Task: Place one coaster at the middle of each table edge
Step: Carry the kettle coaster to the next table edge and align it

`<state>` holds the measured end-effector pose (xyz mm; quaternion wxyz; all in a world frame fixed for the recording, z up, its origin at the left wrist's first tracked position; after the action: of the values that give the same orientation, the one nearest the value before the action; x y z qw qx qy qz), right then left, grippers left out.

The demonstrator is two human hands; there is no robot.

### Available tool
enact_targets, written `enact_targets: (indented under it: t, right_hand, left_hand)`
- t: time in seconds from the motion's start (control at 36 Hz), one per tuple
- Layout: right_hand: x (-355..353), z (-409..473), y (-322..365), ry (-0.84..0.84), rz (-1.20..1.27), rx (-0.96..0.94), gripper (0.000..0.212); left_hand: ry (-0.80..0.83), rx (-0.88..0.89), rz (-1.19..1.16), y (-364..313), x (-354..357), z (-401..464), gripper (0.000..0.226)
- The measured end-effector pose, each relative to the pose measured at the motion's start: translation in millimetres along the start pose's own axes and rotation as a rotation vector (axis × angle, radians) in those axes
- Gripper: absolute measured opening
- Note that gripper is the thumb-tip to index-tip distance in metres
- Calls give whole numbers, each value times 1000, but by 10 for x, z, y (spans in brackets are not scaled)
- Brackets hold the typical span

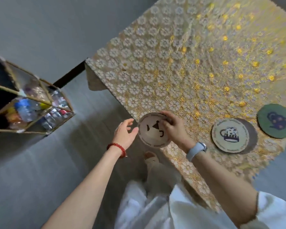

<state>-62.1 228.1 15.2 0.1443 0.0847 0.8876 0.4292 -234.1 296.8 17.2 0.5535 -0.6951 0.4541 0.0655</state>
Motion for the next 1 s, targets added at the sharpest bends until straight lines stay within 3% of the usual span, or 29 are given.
enact_targets:
  t: [0.25, 0.44, 0.58, 0.75, 0.86, 1.0]
  right_hand:
    - [-73, 48, -68, -295, 136, 164, 31]
    - [35, 167, 7, -473, 112, 259, 33]
    - [205, 299, 129, -509, 130, 294, 31]
    - [315, 449, 234, -555, 40, 303, 42]
    - [295, 482, 160, -675, -73, 343, 48]
    - [413, 361, -19, -719, -36, 424, 49]
  left_hand:
    - [260, 187, 235, -129, 54, 524, 38]
    - [468, 480, 565, -109, -113, 955, 40]
    - [590, 638, 743, -27, -296, 1281, 51]
    - [652, 763, 848, 123, -385, 1490, 59]
    - [626, 810, 870, 160, -349, 1513, 61]
    - [618, 865, 855, 183, -257, 1549, 75]
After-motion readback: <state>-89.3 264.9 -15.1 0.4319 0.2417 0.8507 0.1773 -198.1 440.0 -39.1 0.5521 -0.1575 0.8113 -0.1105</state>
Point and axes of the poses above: each hand's wrist, its own z-axis towards the middle knuckle, its own x-axis out of the palm, y = z × x, the point moved 1 cm from there along z, towards the middle knuckle, and after that the axes turned 11 degrees about x, right-handed, at the moved point
